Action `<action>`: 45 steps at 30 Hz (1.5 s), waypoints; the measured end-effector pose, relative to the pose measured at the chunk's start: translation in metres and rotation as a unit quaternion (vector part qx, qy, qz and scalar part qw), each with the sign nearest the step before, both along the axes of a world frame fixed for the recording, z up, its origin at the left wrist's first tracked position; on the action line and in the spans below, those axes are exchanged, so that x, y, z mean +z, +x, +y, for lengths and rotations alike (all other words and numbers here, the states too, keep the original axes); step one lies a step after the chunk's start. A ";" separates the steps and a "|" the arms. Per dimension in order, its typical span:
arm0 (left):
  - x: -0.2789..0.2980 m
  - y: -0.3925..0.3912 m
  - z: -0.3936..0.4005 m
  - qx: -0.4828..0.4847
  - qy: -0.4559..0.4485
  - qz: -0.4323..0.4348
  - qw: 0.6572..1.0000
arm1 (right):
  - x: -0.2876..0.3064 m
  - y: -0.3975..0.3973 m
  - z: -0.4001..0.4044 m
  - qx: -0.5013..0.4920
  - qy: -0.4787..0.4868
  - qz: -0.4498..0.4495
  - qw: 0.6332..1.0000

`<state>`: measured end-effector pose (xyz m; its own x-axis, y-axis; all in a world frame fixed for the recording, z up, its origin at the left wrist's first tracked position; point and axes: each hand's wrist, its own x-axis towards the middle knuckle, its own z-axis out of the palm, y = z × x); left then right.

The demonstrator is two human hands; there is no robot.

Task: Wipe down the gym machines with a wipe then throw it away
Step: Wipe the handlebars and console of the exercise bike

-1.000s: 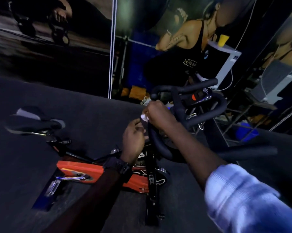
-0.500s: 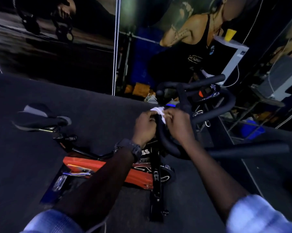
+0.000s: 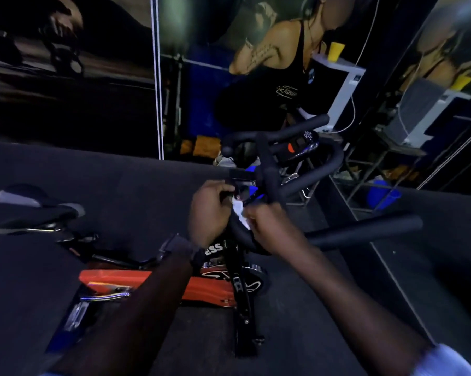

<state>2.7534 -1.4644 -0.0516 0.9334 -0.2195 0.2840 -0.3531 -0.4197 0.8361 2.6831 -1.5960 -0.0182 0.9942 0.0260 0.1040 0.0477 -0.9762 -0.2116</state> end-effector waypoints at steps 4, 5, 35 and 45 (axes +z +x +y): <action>0.001 -0.032 -0.008 -0.077 0.115 -0.136 0.981 | 0.014 -0.041 -0.044 0.058 -0.162 0.027 0.985; 0.001 -0.041 -0.012 -0.090 0.124 -0.184 0.971 | 0.019 -0.040 -0.047 0.048 -0.153 0.030 0.987; 0.041 0.091 -0.077 -0.298 0.186 -0.098 0.931 | 0.015 0.016 -0.053 -0.110 -0.064 -0.068 0.990; 0.005 0.149 -0.085 -0.369 0.023 -0.118 0.921 | 0.006 0.047 -0.038 -0.306 0.085 -0.106 0.942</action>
<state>2.9029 -1.5498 -0.0469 0.4381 -0.7873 0.4339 -0.7258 -0.0250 0.6875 2.7301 -1.6340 -0.0127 0.7736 -0.5805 0.2539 -0.4546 -0.7877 -0.4158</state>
